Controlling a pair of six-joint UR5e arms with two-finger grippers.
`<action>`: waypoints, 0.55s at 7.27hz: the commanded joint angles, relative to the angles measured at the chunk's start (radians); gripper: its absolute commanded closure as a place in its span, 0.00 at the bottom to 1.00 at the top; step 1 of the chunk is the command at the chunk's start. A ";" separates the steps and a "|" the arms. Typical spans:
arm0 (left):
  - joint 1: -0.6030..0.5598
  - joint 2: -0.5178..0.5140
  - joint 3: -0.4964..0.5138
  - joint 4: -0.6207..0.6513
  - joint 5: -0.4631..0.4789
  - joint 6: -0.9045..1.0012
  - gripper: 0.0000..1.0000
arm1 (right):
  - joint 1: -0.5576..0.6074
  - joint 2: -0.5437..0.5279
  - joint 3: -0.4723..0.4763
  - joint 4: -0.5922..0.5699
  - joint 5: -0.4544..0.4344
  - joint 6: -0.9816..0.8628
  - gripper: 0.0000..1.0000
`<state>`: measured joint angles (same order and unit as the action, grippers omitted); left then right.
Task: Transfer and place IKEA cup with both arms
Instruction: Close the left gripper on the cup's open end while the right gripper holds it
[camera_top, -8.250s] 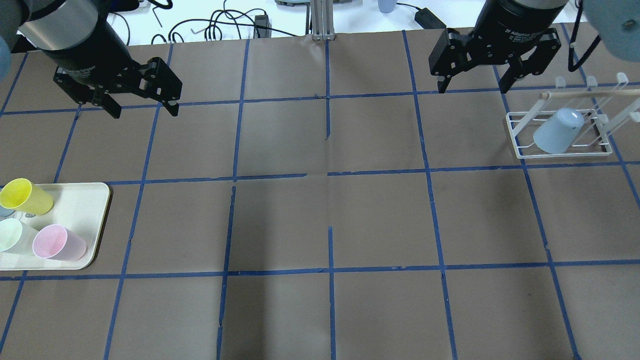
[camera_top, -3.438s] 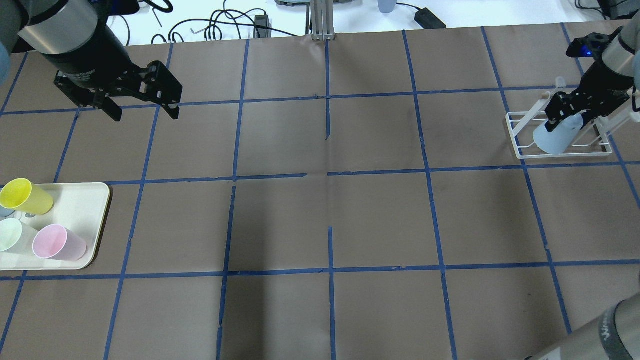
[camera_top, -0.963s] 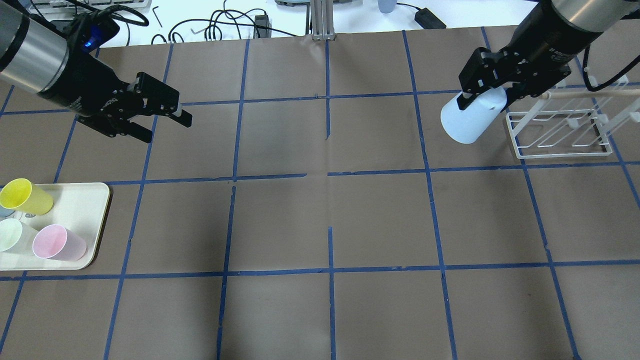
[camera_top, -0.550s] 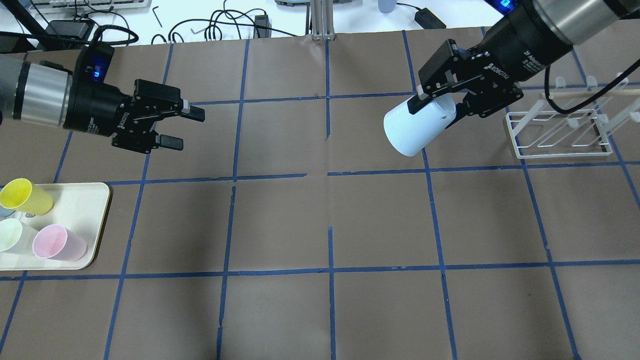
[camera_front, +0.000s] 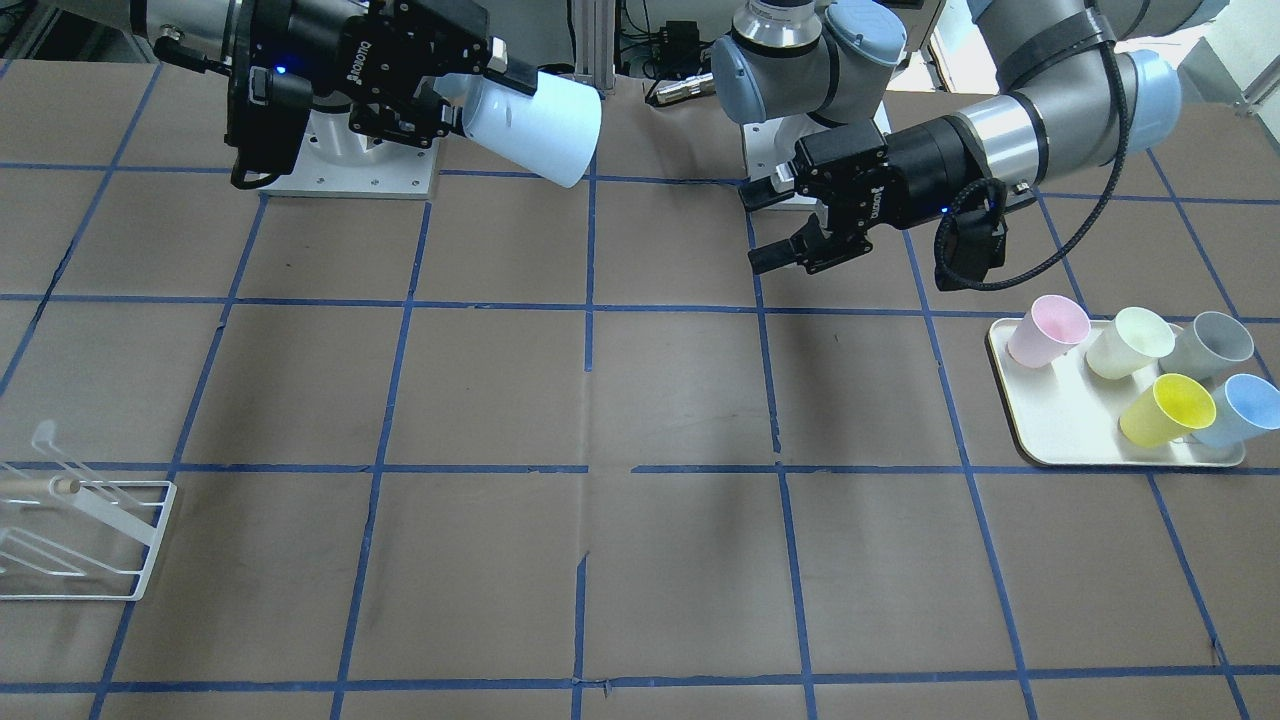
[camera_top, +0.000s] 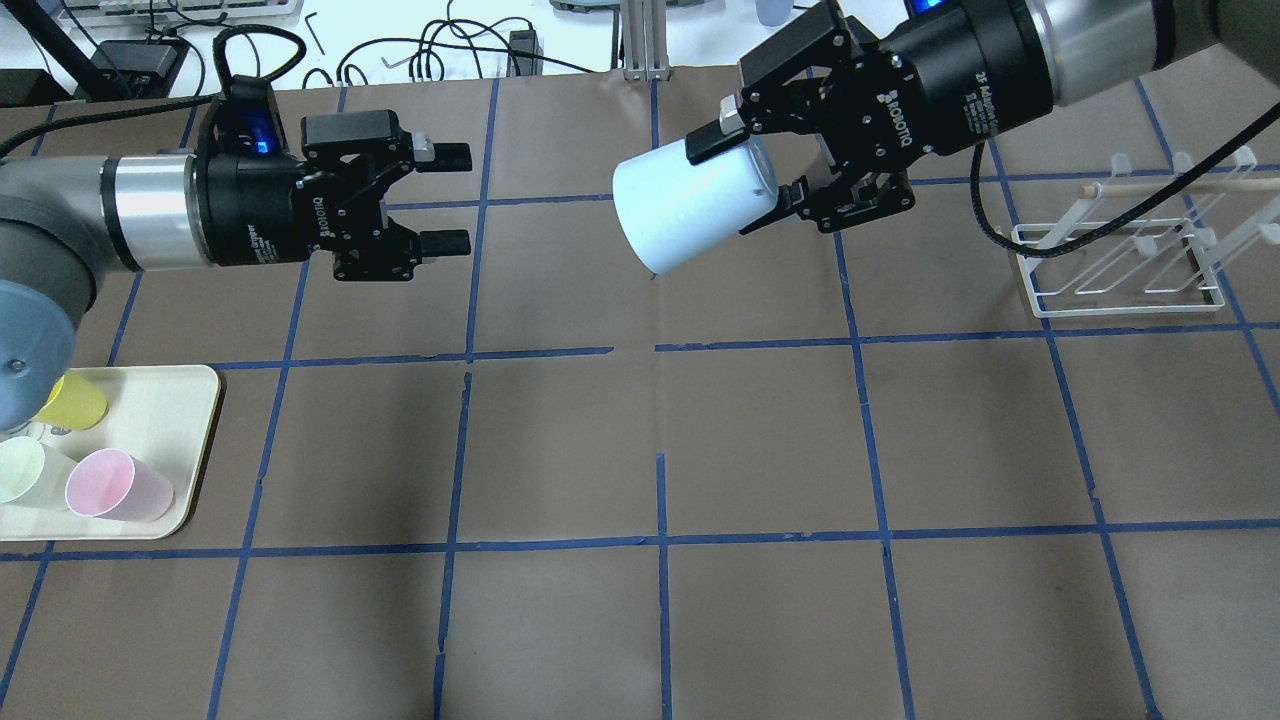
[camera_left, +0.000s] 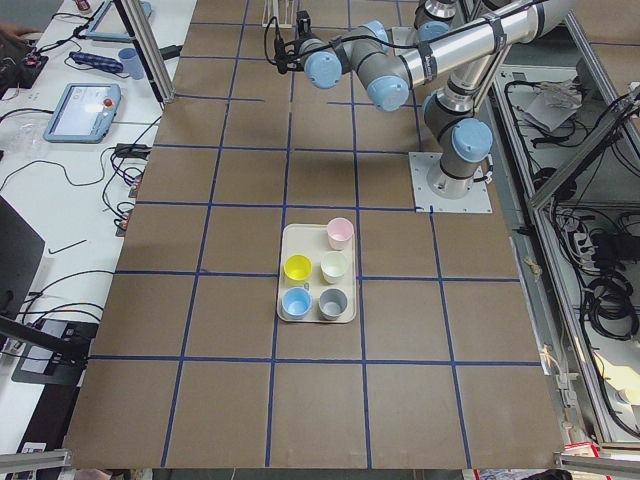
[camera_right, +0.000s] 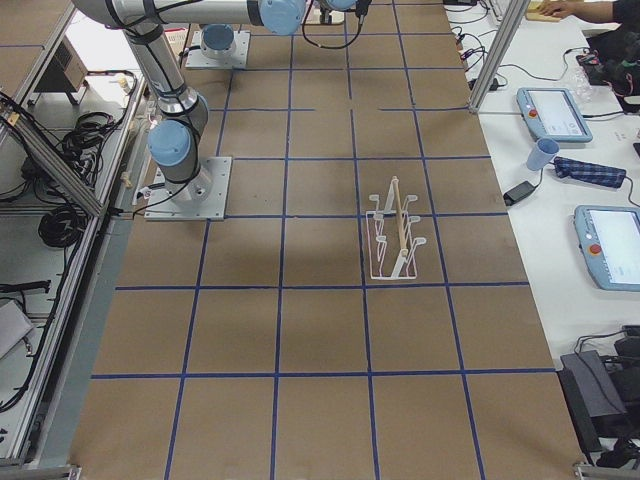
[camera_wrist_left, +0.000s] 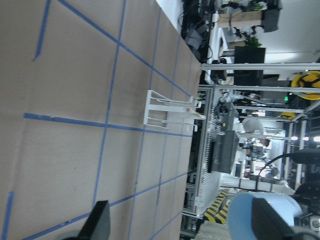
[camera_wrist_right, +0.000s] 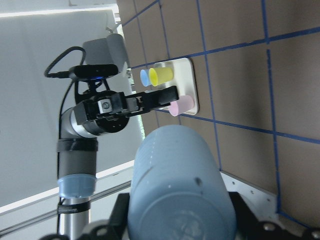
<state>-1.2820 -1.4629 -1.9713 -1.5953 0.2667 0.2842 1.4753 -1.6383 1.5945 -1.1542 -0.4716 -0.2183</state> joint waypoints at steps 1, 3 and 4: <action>-0.042 -0.001 -0.026 0.012 -0.073 -0.002 0.00 | 0.042 -0.005 0.040 0.011 0.202 -0.004 0.56; -0.087 0.027 -0.037 0.018 -0.182 -0.029 0.00 | 0.048 -0.006 0.065 0.010 0.290 -0.006 0.56; -0.094 0.032 -0.038 0.018 -0.194 -0.030 0.00 | 0.048 -0.005 0.067 0.010 0.291 -0.007 0.56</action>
<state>-1.3583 -1.4398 -2.0065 -1.5783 0.0997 0.2586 1.5212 -1.6435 1.6557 -1.1439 -0.2004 -0.2241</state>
